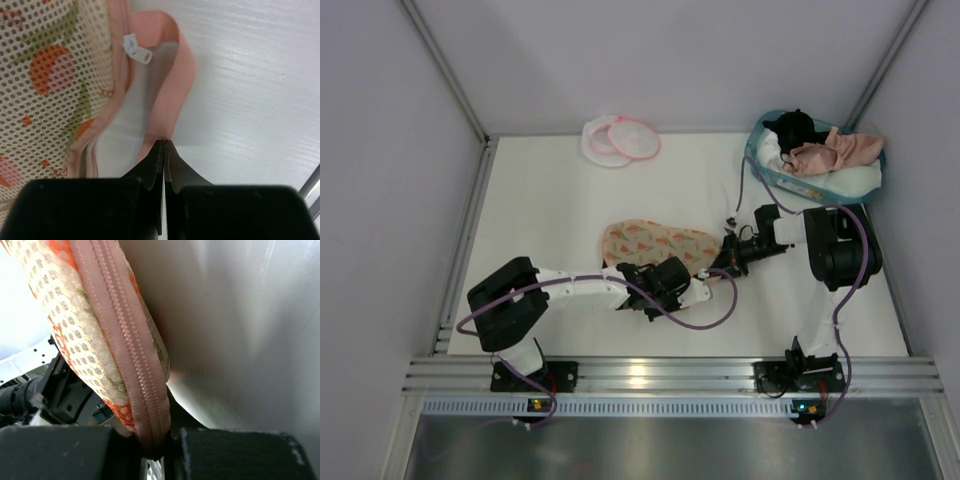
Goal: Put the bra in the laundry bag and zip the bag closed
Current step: Zip the laundry bag at the center of the board.
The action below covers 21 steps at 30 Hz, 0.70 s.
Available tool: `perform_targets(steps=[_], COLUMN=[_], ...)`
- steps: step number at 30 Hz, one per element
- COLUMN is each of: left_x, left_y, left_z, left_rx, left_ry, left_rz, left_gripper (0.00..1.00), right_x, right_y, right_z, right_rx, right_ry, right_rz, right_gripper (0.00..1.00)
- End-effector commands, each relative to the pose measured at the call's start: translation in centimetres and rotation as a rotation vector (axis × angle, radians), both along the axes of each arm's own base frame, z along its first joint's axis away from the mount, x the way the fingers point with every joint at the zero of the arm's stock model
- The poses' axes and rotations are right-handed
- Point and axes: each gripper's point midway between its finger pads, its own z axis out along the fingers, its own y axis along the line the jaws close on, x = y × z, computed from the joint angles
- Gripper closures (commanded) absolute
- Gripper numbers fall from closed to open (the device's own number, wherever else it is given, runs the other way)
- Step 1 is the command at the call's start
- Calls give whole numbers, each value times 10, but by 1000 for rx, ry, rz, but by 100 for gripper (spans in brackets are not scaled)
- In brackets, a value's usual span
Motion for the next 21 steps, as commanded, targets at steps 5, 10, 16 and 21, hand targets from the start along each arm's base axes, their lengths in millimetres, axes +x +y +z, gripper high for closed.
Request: perform_targets(steps=[5, 10, 16, 21], left_x=[-1, -11, 3, 27], left_y=[-32, -45, -47, -53], left_z=[60, 61, 34, 27], left_rx=[-236, -286, -281, -318], left_ry=[92, 208, 324, 389], left_rz=[67, 145, 327, 438], left_gripper=[73, 59, 55, 51], right_x=[6, 5, 3, 3], right_y=[-2, 1, 2, 3], right_z=[0, 0, 0, 1], right_rx=[10, 42, 53, 62], right_ry=[-20, -13, 11, 12], right_rz=[-26, -46, -62, -75], right_gripper=[100, 100, 100, 100])
